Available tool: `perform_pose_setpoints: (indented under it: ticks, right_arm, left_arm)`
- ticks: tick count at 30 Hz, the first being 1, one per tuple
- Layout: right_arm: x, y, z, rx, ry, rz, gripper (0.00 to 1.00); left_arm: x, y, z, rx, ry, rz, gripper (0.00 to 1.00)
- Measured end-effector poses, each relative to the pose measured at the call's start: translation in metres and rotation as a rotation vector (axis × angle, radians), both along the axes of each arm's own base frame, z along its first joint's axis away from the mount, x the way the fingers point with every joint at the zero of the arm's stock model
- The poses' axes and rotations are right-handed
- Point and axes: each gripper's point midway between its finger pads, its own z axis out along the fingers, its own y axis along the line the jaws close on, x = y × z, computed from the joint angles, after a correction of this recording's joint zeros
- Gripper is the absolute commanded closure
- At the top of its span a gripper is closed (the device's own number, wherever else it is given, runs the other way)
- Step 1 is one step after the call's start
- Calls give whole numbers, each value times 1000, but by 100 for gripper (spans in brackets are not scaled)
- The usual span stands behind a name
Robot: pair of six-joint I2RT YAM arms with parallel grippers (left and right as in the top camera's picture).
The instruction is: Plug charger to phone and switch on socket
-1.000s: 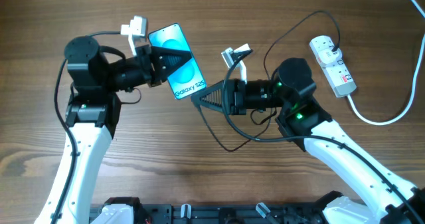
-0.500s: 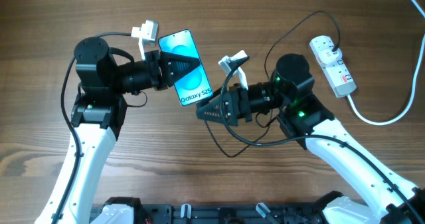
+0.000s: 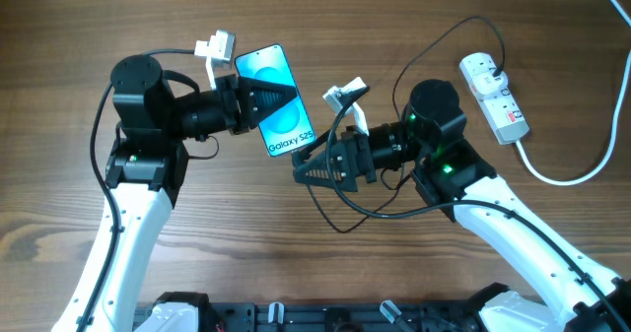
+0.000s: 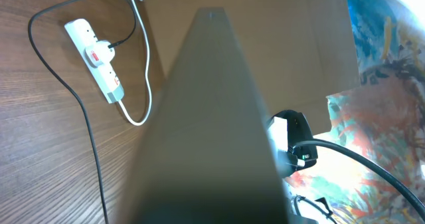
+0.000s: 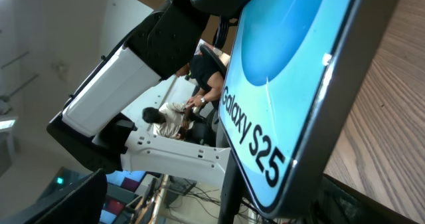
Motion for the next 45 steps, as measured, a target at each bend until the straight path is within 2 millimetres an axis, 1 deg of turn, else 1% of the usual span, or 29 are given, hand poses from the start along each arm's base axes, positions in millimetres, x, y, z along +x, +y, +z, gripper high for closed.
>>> perform_pose_setpoints:
  ticks: [5,8,12,14,16,18,21,22,23,28,29,30,32,33,34,36,41,45]
  right_arm:
    - [0,0,0,0,0,0,1]
    - [0,0,-2,-1,-12,2,5]
    - [-3,-2,-19,-51,21,6,9]
    - [-3,-2,-21,-54,10,9,12]
    - [-3,-2,-21,-51,-4,10,20]
    - [-3,-2,-21,-49,-12,10,32]
    - [-3,-2,-21,-47,-18,9,44]
    - [-3,-2,-21,-48,-16,6,46]
    - [-2,-2,-21,-48,-16,4,50]
    - [2,0,-15,-28,-48,-17,59]
    - [4,0,-14,-28,-47,-25,64]
    - [6,1,-14,-31,-44,-36,66]
    - [9,1,-15,-36,-36,-53,77]
    - [10,1,-15,-38,-33,-60,79]
    - [10,1,-15,-38,-31,-61,84]
    - [10,1,-15,-38,-30,-62,96]
    - [11,2,-13,-39,-11,-71,96]
    - [13,3,-7,-27,16,-80,96]
  left_arm:
    - [0,0,0,1,-3,-1,96]
    - [0,0,0,1,-3,0,96]
    - [0,0,0,2,-7,-1,96]
    - [0,0,0,3,-10,-1,96]
    - [0,0,0,4,-14,-1,96]
    - [0,0,0,4,-14,-1,96]
    - [0,0,0,4,-14,-1,96]
    - [0,0,0,4,-14,-1,96]
    - [0,0,0,4,-14,-1,96]
    - [0,0,0,4,-14,-1,96]
    - [0,0,0,4,-14,-1,96]
    - [0,0,0,4,-14,-1,96]
    - [0,0,0,4,-14,-1,96]
    - [0,0,0,4,-14,-1,96]
    - [0,0,0,5,-18,1,96]
    - [1,0,0,8,-24,3,96]
    - [3,1,-1,14,-35,16,96]
    - [5,3,0,13,-39,28,96]
